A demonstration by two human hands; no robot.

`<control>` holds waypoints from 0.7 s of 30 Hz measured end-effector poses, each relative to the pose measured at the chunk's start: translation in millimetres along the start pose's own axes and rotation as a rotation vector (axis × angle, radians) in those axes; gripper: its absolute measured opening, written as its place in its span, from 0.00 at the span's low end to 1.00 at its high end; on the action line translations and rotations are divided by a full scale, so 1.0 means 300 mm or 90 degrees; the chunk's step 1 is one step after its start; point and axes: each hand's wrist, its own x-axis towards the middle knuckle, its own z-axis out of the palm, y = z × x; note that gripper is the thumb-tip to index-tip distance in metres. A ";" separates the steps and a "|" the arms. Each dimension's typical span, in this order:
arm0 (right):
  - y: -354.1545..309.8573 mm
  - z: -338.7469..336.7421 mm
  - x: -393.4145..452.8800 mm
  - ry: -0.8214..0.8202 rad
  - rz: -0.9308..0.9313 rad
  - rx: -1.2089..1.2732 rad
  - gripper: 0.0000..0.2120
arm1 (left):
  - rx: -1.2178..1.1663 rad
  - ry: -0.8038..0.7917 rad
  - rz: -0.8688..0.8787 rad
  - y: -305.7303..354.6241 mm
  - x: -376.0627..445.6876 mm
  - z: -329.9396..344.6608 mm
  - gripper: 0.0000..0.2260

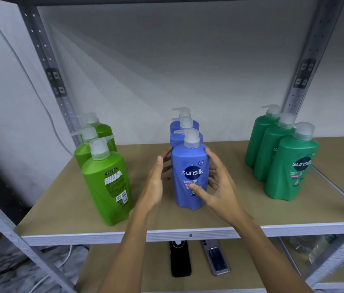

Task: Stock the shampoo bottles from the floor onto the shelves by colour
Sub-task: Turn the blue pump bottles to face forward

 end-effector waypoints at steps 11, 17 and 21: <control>0.010 0.022 0.016 -0.009 0.013 0.015 0.44 | 0.004 0.011 0.003 0.000 -0.008 0.006 0.20; 0.009 0.027 0.019 -0.017 0.016 0.018 0.44 | 0.016 0.017 0.001 -0.008 -0.006 0.003 0.22; 0.006 0.024 0.017 -0.018 0.014 0.021 0.44 | 0.024 0.014 0.009 -0.012 -0.005 0.000 0.25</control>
